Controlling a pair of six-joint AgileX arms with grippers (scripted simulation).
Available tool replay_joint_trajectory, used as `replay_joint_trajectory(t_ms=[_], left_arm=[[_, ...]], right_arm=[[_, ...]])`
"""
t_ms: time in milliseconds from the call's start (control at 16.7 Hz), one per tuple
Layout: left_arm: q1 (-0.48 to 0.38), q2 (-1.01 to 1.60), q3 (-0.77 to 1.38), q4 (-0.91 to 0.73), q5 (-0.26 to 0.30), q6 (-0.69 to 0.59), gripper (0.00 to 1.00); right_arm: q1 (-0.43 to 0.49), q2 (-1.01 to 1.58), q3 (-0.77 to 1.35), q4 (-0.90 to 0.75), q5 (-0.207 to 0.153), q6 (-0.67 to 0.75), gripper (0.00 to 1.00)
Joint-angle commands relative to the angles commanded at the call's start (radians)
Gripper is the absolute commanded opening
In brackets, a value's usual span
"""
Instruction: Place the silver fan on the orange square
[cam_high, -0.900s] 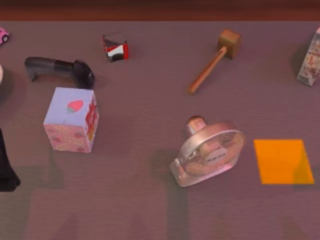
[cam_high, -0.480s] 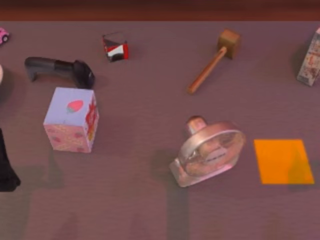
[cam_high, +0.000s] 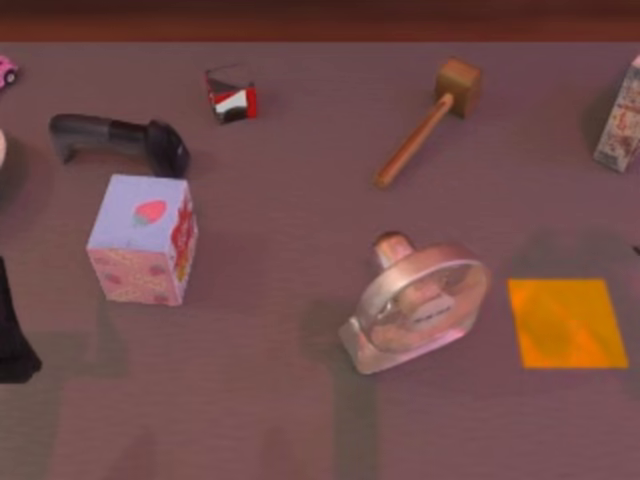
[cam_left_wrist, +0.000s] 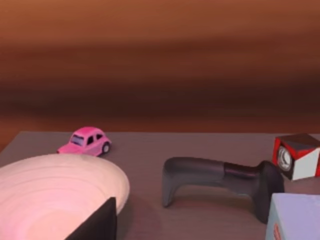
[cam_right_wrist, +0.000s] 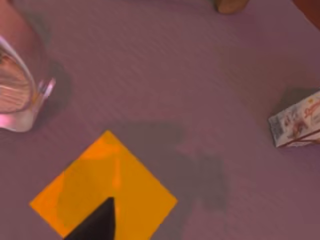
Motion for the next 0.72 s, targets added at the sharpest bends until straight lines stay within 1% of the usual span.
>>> replay_joint_trajectory(t_ms=[420, 600, 720], left_arm=[[0.0, 0.0, 0.0, 0.0, 0.0, 0.0, 1.0], [0.0, 0.0, 0.0, 0.0, 0.0, 0.0, 1.0], [0.0, 0.0, 0.0, 0.0, 0.0, 0.0, 1.0]], right_arm=[[0.227, 0.709, 0.676, -0.485, 0.001, -0.434, 1.0], [0.304, 0.938, 0.895, -0.648, 0.0, -0.578, 1.0], [0.342, 1.05, 0.999, -0.73, -0.001, -0.65, 1.0]])
